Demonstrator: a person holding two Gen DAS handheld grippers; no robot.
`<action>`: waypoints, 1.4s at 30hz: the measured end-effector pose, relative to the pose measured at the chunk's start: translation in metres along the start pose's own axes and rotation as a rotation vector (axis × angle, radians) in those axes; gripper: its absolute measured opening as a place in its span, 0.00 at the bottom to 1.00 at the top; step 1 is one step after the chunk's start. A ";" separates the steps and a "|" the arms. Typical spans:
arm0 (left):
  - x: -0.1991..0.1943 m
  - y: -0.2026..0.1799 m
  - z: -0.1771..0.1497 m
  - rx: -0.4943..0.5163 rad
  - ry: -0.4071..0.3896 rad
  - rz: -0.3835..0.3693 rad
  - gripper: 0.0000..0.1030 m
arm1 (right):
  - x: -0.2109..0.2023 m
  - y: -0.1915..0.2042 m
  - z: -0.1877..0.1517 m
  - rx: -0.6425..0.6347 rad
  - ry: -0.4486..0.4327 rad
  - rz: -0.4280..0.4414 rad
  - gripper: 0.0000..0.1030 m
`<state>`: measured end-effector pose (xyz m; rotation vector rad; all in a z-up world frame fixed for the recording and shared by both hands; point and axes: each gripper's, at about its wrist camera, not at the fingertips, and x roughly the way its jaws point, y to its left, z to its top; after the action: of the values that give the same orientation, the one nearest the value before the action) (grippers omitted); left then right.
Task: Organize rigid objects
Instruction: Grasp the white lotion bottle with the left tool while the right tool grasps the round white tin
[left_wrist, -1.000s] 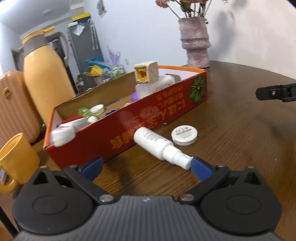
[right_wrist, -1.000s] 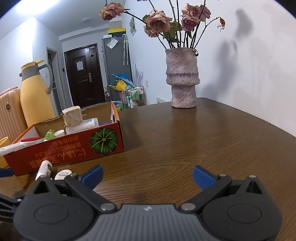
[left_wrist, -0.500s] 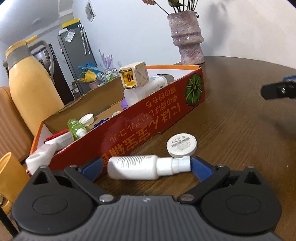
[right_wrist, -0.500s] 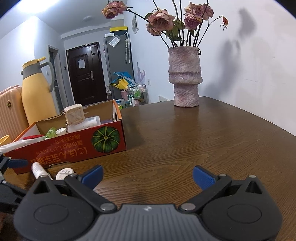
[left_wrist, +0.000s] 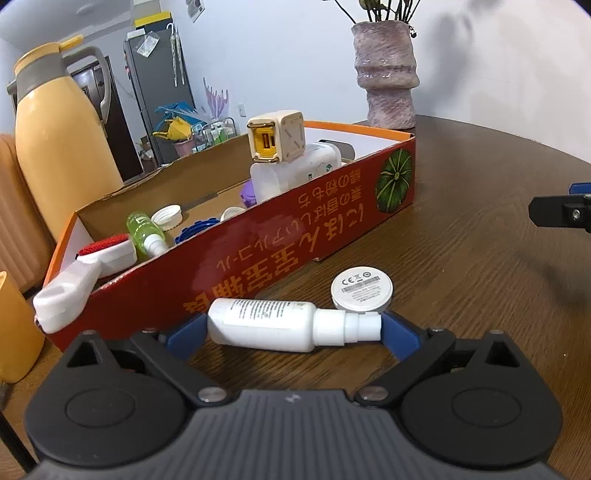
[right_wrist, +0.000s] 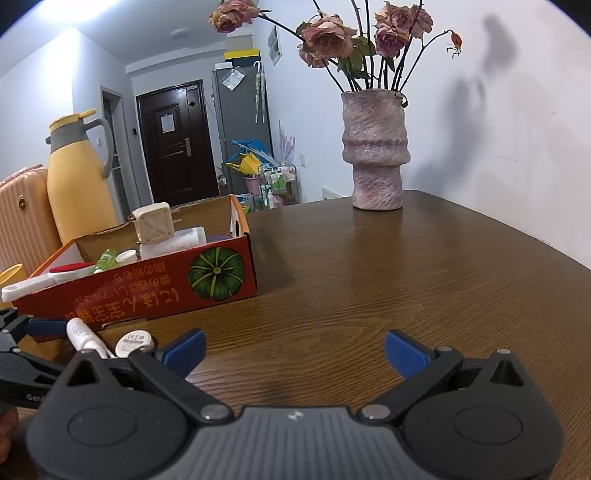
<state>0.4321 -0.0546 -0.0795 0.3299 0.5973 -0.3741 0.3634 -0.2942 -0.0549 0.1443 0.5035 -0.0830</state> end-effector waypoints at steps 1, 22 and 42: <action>0.000 -0.001 0.000 0.001 -0.001 0.002 0.97 | 0.000 0.000 0.000 -0.001 0.001 0.000 1.00; -0.063 -0.008 -0.013 -0.126 -0.133 0.126 0.97 | 0.003 0.007 -0.001 -0.022 -0.008 0.063 1.00; -0.112 0.034 -0.032 -0.337 -0.167 0.289 0.97 | 0.020 0.078 -0.005 -0.218 -0.001 0.231 0.99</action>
<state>0.3457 0.0156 -0.0315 0.0575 0.4309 -0.0192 0.3873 -0.2168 -0.0602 -0.0117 0.4890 0.1968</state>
